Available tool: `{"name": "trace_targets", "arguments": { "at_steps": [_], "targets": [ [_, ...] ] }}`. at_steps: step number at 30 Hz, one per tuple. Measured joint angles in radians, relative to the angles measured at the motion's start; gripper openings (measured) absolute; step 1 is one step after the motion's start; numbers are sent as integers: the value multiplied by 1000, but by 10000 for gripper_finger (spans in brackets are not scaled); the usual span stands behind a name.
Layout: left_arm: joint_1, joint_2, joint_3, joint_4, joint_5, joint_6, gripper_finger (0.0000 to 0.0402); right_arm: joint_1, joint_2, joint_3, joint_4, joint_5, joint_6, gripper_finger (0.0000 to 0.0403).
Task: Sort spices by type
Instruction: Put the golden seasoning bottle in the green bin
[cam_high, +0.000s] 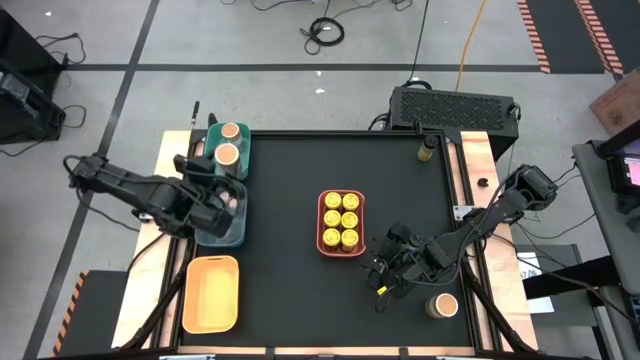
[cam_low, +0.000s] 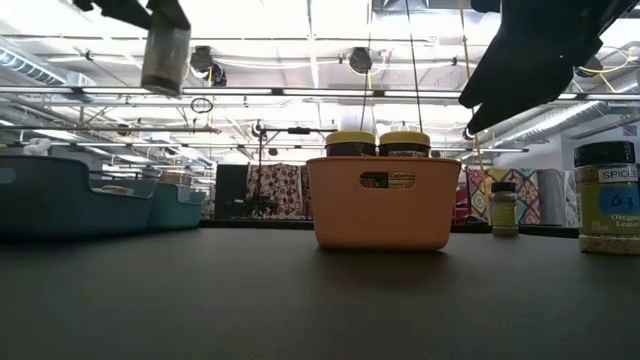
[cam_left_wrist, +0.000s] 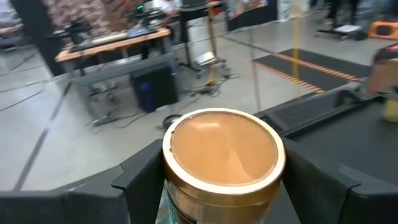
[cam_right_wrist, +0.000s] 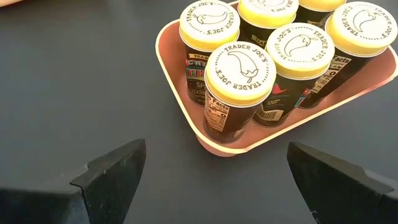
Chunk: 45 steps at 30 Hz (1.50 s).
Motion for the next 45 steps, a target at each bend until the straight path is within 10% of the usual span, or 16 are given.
{"name": "trace_targets", "arguments": {
  "at_steps": [32,45],
  "targets": [
    [388,-104,-307,89,118,-58,273,0,0,0,0,4,-10,384],
    [617,-108,-334,538,327,583,273,0,0,0,4,4,2,384]
  ]
}}
